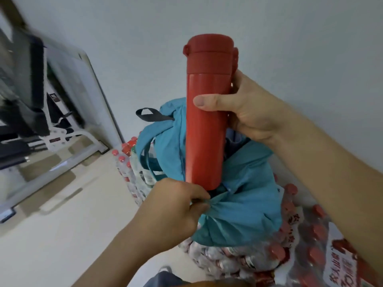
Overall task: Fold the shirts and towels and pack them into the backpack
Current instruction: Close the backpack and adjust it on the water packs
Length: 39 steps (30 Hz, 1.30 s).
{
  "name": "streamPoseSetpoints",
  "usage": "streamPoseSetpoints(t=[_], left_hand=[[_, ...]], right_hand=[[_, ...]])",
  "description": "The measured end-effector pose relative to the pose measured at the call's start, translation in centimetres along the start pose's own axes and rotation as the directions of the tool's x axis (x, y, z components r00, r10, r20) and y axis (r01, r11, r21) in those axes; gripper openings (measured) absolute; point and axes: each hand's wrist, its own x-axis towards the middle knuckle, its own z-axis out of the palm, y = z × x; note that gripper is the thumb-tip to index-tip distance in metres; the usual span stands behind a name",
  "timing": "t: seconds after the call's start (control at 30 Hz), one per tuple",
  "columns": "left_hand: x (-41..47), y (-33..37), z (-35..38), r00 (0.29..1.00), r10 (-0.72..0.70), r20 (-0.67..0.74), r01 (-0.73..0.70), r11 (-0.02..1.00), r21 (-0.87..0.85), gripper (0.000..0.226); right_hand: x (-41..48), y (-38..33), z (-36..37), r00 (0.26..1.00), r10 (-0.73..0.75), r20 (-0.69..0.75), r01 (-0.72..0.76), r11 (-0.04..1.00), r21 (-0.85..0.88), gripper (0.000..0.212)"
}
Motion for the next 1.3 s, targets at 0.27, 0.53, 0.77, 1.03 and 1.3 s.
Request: streamPoseSetpoints(t=[0.27, 0.53, 0.77, 1.03, 1.3], left_hand=[[0.6, 2.2, 0.6, 0.919, -0.366, -0.149, 0.284, 0.873, -0.397, 0.013], [2.1, 2.3, 0.6, 0.953, -0.208, -0.219, 0.156, 0.96, -0.235, 0.008], [4.3, 4.2, 0.8, 0.995, 0.099, -0.025, -0.075, 0.877, 0.474, 0.016], [4.4, 5.5, 1.4, 0.974, 0.226, 0.021, -0.182, 0.724, 0.665, 0.016], [4.9, 2.1, 4.5, 0.783, 0.432, -0.448, -0.121, 0.812, 0.571, 0.02]], right_hand=[[-2.2, 0.6, 0.5, 0.99, -0.128, -0.058, 0.11, 0.964, -0.242, 0.064], [-0.9, 1.7, -3.2, 0.995, 0.104, -0.008, -0.104, 0.978, -0.183, 0.077], [-0.3, 3.3, -2.7, 0.971, 0.151, -0.186, -0.164, 0.985, -0.056, 0.073], [-0.6, 4.0, -2.2, 0.95, 0.093, -0.299, -0.109, 0.993, -0.038, 0.069], [-0.8, 3.0, -3.3, 0.98, 0.037, -0.195, -0.058, 0.993, -0.101, 0.072]])
